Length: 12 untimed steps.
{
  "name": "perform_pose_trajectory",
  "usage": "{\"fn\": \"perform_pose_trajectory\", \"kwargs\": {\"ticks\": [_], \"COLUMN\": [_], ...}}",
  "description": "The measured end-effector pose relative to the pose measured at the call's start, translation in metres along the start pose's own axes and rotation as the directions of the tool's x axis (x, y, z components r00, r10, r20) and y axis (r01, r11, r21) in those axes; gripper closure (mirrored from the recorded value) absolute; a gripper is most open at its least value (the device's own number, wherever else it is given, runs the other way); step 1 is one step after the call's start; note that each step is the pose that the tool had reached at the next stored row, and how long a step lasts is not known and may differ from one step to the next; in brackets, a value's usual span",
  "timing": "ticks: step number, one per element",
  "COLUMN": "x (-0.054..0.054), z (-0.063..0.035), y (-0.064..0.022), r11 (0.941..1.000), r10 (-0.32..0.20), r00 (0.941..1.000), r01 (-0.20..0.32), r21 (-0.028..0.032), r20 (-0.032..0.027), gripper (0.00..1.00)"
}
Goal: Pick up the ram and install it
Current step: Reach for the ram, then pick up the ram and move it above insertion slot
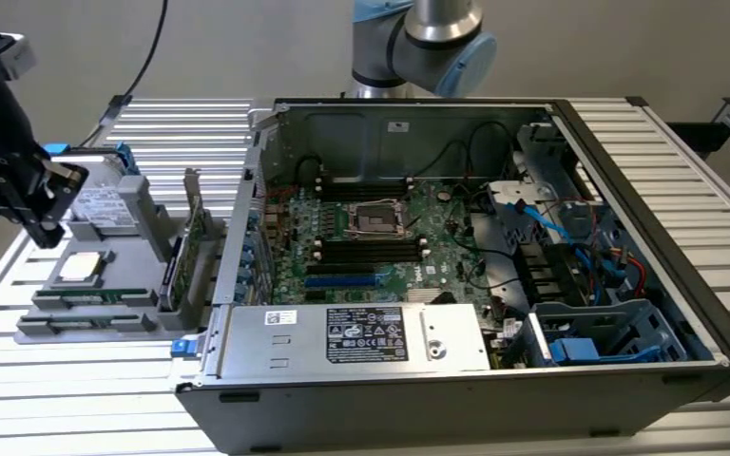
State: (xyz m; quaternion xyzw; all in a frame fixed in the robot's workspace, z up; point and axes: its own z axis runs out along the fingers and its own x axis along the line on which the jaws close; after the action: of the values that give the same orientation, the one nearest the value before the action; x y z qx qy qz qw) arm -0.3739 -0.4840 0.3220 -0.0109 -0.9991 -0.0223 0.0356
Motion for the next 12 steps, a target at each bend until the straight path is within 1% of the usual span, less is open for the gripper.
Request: {"fn": "perform_pose_trajectory", "kwargs": {"ticks": [3,12], "x": [0.0006,0.0007], "z": [0.0025,0.0026], "y": [-0.0002,-0.0001], "r11": [1.0000,1.0000], "r10": [-0.002,-0.002], "r00": [1.0000,1.0000], "r01": [0.002,0.002], "r21": [0.0002,0.0001], "r20": [-0.0001,0.0000], "gripper": [0.90,0.90]}}
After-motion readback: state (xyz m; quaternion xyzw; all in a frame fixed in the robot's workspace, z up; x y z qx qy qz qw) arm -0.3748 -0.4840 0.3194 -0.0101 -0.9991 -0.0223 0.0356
